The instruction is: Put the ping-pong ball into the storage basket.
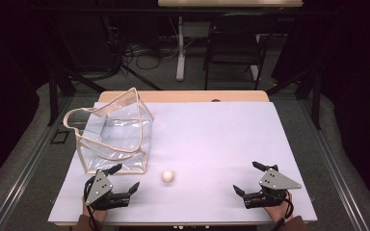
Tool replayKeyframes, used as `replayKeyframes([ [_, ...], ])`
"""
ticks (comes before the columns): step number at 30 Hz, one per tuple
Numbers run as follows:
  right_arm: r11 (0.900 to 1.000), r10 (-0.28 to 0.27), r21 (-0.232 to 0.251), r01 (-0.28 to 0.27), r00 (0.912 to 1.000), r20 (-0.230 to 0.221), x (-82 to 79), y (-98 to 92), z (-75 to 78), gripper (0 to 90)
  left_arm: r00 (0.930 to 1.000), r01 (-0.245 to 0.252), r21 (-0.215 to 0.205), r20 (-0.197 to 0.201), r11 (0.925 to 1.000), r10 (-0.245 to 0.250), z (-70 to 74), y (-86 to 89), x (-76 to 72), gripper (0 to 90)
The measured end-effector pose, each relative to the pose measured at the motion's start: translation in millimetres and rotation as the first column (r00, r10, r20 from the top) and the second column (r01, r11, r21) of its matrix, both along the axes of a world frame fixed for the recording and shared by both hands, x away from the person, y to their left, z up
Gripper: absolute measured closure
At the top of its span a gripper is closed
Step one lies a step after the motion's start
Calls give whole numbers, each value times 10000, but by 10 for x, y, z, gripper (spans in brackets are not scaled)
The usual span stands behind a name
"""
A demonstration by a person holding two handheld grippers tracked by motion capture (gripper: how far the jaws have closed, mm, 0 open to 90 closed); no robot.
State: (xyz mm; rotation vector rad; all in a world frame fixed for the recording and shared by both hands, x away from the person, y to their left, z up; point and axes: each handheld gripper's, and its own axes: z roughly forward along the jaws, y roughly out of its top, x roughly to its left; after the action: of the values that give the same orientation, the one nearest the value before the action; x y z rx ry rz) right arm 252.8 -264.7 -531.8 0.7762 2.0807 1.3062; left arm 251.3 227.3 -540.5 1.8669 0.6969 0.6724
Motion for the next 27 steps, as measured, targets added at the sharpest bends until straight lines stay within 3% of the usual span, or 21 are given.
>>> replayKeyframes([
  [8, 9999, 103, 105, -103, 9999, -65, 13, 14, 1, 0, 10000, -62, 42, -5, 10000, 62, -3, 1, -4, 159],
  [19, 9998, -5, -194, 1, 9998, -199, 29, 65, 15, 0, 10000, 37, 68, 0, 10000, -37, -5, 4, 0, 159],
  [22, 9998, 163, 68, -160, 9989, -442, 60, 99, 41, 0, 10000, 38, 41, 34, 10000, -38, -3, 2, 0, 159],
  [27, 9997, 206, -93, -212, 9978, -633, 93, 130, 58, 0, 10000, 64, 101, 40, 9999, -65, -8, -9, 14, 159],
])
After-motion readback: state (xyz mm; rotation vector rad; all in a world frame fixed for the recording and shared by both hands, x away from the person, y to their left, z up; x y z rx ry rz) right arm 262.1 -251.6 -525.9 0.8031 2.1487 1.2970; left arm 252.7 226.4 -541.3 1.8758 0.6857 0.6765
